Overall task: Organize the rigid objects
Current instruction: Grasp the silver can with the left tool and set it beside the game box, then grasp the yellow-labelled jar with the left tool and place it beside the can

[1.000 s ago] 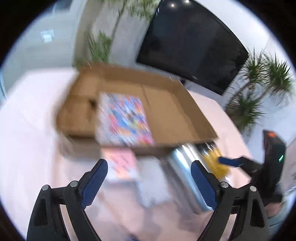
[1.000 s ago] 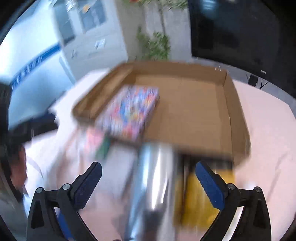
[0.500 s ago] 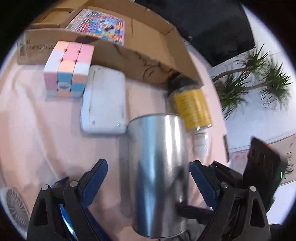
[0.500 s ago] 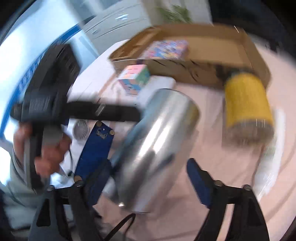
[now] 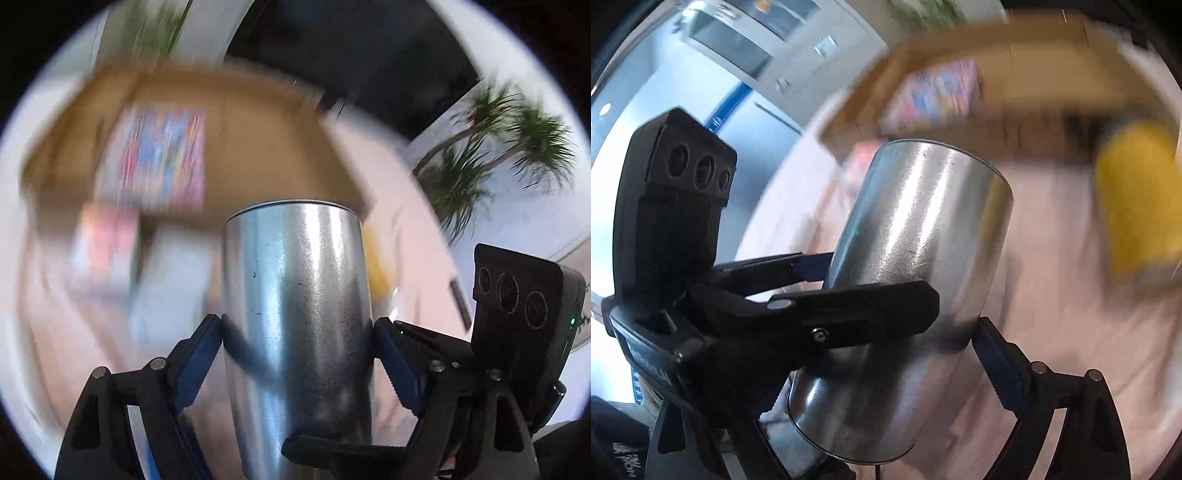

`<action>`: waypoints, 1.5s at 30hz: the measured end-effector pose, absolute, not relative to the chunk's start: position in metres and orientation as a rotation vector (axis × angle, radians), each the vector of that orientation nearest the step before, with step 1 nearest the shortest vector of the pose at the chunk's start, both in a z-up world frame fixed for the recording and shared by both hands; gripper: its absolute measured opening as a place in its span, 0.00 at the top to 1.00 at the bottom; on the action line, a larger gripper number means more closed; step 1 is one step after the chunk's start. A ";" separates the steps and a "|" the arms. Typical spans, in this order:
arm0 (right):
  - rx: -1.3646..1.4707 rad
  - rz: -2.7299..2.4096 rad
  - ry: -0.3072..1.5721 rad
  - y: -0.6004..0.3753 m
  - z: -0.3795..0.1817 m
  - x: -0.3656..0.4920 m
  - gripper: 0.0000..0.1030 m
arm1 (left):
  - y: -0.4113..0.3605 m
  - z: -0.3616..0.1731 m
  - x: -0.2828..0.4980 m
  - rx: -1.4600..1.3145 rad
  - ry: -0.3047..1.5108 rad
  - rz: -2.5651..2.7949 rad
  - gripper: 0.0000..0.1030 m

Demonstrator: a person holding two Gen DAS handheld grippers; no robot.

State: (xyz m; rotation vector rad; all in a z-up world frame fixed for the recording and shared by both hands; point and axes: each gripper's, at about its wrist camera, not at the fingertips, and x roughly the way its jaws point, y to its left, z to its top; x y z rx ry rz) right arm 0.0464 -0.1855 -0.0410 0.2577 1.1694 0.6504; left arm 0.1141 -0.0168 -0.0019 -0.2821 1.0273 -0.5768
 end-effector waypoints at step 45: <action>0.232 0.651 1.372 -0.238 -0.119 0.140 0.18 | -0.029 -0.098 0.177 -0.453 1.357 -0.639 0.18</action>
